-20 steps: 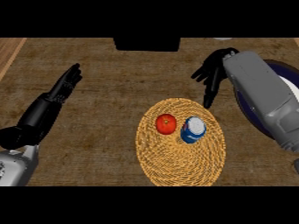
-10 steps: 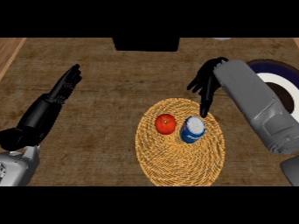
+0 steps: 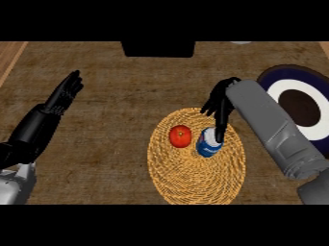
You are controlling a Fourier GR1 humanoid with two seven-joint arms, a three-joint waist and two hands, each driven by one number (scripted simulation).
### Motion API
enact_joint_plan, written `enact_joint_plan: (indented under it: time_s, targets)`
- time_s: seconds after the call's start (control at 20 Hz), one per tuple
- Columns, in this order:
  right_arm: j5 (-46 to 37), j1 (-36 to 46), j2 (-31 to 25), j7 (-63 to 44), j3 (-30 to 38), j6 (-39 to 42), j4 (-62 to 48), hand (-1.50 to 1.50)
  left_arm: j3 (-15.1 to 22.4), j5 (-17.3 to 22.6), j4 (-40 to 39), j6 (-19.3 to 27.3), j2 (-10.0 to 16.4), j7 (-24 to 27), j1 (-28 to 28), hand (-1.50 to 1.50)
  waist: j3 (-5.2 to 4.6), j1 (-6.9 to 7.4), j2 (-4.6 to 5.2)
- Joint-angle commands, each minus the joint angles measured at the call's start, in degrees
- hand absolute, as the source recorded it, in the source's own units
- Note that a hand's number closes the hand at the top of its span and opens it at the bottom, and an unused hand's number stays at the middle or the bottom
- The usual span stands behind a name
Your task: Pick the can from the placemat and place it in the plate
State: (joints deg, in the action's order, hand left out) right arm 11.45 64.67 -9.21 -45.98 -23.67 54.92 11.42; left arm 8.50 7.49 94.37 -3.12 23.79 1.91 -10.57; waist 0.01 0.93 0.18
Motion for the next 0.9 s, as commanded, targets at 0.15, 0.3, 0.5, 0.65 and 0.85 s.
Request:
enact_joint_plan:
  time_s: [0.15,0.3,0.5,0.65,0.85]
  targets:
    - [-1.17,-5.78,2.04,-2.55,0.37,3.59,3.67,-1.5,-0.38,-1.82,0.09,-0.68,-1.84,-0.01,1.44,0.0,-0.03,-0.97,-0.33]
    - [-0.14,-4.17,3.62,-4.75,1.83,3.9,3.37,-1.5,0.16,-3.62,-1.41,0.35,-3.56,-0.09,0.55,0.0,-0.03,-0.95,-0.3]
    - [-3.31,-10.22,4.89,-1.67,-1.21,2.59,6.97,-1.5,0.38,-4.51,0.32,0.32,-3.64,-0.75,1.05,0.0,-0.01,-1.02,-0.41]
    - [-3.9,-10.92,4.16,-3.06,-1.35,2.07,8.24,-1.5,-3.47,-1.61,0.96,-3.33,-0.51,1.48,2.91,0.0,-0.04,-1.06,-0.52]
    - [-4.24,-11.29,2.22,1.11,-2.01,8.79,12.03,1.5,-2.94,-2.26,-0.18,-1.86,-2.83,-0.9,-0.53,0.0,0.01,-1.1,-0.28]
